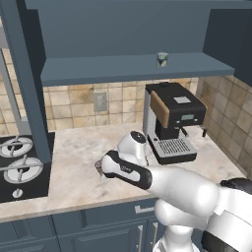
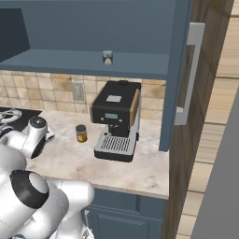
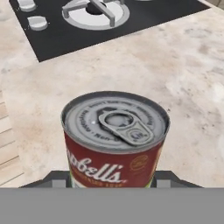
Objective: Restock the canned food cabinet by taking the new fresh canned food from the counter and placing it in the cabinet. Then, take the old canned food from the cabinet and place it on the counter.
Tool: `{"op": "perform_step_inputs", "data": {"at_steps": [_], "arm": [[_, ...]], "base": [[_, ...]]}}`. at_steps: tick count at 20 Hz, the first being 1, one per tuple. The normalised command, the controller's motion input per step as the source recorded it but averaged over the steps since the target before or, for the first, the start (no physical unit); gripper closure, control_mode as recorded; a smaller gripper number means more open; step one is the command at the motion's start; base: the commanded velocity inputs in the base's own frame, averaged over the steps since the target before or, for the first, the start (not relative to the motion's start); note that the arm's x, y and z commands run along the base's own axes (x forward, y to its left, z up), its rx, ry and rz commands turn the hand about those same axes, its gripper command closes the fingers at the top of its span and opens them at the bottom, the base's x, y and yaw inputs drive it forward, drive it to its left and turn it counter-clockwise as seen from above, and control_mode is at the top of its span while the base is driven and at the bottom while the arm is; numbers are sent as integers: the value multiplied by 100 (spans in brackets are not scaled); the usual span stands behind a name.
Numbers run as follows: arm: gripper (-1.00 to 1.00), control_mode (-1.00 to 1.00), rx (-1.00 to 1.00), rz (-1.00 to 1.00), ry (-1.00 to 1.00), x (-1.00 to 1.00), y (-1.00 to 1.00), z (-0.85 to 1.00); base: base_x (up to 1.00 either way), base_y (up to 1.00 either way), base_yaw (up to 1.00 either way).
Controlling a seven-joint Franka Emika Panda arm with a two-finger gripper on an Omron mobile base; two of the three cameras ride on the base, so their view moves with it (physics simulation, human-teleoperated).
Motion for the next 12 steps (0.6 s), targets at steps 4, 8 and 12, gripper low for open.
{"op": "perform_step_inputs", "data": {"at_steps": [4,8,12], "arm": [[100,-100,5,0,2,27,4,0],[100,-100,15,1,0,0,0,-1],[100,-100,11,0,0,3,0,-24]], "base": [[0,0,0],[0,0,0],[0,0,0]]}}
